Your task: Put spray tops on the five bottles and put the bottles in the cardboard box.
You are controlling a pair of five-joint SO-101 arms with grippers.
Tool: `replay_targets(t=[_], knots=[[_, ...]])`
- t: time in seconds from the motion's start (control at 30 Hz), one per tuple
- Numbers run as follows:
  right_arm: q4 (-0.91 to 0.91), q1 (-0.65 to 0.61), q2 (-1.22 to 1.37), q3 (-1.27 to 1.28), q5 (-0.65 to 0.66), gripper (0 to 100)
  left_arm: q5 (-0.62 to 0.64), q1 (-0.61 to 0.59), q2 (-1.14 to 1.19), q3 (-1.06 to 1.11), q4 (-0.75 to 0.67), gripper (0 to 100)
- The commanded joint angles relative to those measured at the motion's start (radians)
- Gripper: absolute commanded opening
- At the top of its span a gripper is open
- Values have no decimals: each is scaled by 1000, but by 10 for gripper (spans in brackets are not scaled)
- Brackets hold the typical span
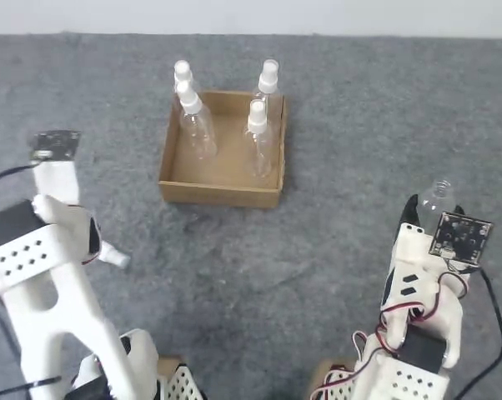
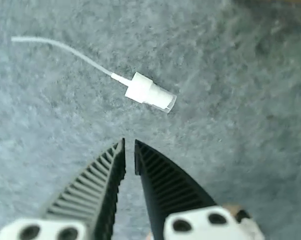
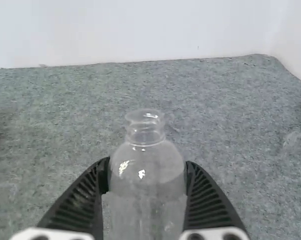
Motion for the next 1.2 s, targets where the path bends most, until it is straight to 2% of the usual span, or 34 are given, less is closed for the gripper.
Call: replay_targets(t=[0.0,0.1,0.3,0.5,0.73,0.87,1.0,1.17], knots=[[-24,-7,-18,-14,25,20,-236,-2,0,-54,-5,23],[-24,-7,-18,-14,25,20,-399,0,0,-54,-9,23],[-24,-7,-18,-14,25,20,-549,2,0,-54,-11,24],[-24,-7,-18,-14,25,20,-868,-5,2,-54,-11,32],[-19,-7,-18,-14,25,20,-1083,2,0,7,-20,121],[-19,-7,-18,-14,25,20,-1177,-6,0,101,-147,153],[-21,-7,-18,-14,25,20,-1209,-2,0,202,-307,186],[-22,-8,-18,-14,25,20,-1270,0,0,297,-413,205]])
